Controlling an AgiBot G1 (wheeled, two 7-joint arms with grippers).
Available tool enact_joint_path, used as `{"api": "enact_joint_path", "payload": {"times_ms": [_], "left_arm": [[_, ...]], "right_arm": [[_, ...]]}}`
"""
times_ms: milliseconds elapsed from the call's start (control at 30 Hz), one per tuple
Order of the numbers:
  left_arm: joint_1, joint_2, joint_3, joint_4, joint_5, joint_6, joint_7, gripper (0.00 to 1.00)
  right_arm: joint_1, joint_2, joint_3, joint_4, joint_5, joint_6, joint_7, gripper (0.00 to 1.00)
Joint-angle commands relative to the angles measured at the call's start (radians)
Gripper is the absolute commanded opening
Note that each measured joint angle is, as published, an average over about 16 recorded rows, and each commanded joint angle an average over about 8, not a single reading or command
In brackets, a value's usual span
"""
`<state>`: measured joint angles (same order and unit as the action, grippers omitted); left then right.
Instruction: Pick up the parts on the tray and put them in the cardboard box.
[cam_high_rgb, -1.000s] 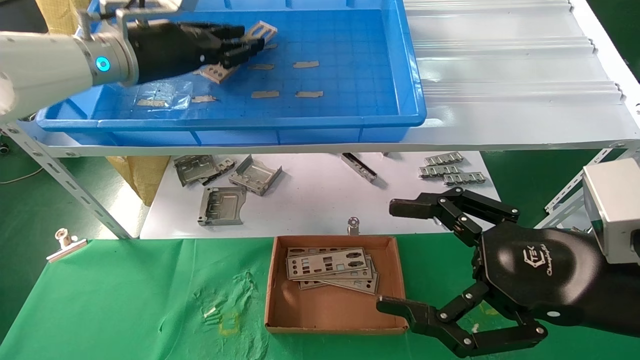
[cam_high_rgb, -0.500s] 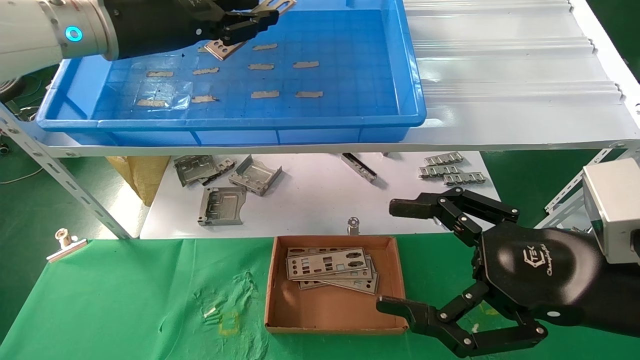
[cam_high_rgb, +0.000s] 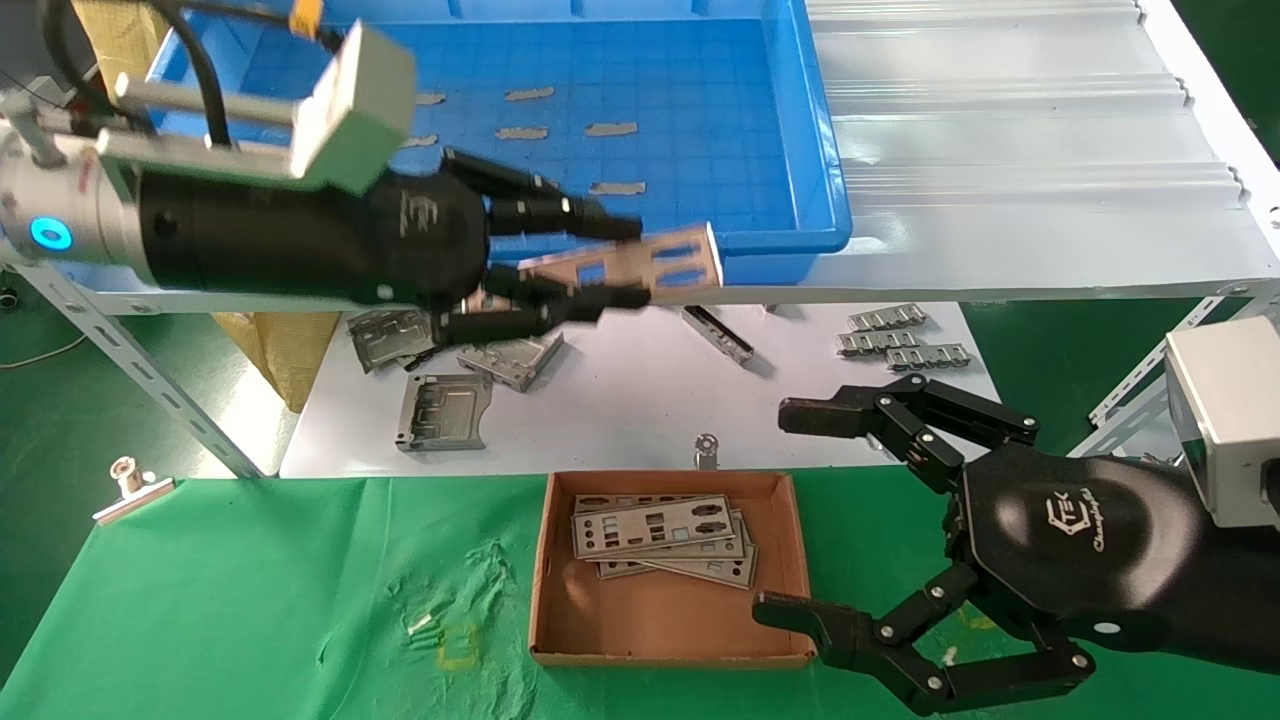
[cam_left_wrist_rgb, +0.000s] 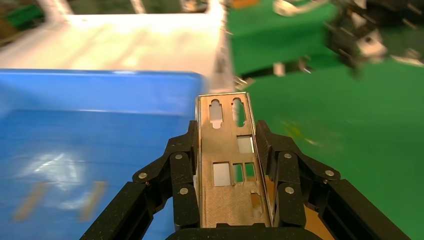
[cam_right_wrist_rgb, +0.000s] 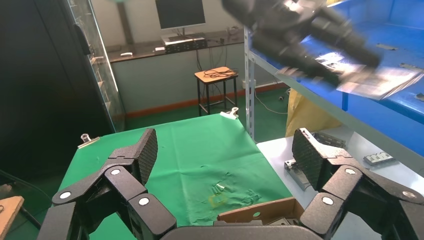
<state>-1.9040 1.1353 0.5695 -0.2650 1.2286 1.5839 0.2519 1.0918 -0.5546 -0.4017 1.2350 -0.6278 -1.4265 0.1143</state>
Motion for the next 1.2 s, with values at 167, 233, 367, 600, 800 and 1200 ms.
{"api": "enact_joint_path", "payload": {"times_ms": [167, 233, 367, 600, 800, 1200], "left_arm": [[0.136, -0.042, 0.081, -0.198, -0.081, 0.021, -0.007, 0.00], [0.186, -0.043, 0.117, -0.236, -0.107, 0.013, -0.012, 0.00], [0.257, 0.002, 0.179, -0.204, -0.108, -0.017, 0.028, 0.00], [0.296, 0.123, 0.228, -0.025, -0.041, -0.121, 0.196, 0.00], [0.308, 0.187, 0.235, 0.097, -0.015, -0.277, 0.273, 0.30], [0.351, 0.218, 0.226, 0.115, -0.047, -0.401, 0.284, 1.00]], "right_arm": [[0.000, 0.000, 0.000, 0.000, 0.000, 0.000, 0.000, 1.00], [0.000, 0.000, 0.000, 0.000, 0.000, 0.000, 0.000, 1.00], [0.000, 0.000, 0.000, 0.000, 0.000, 0.000, 0.000, 1.00], [0.000, 0.000, 0.000, 0.000, 0.000, 0.000, 0.000, 1.00], [0.000, 0.000, 0.000, 0.000, 0.000, 0.000, 0.000, 1.00], [0.000, 0.000, 0.000, 0.000, 0.000, 0.000, 0.000, 1.00]]}}
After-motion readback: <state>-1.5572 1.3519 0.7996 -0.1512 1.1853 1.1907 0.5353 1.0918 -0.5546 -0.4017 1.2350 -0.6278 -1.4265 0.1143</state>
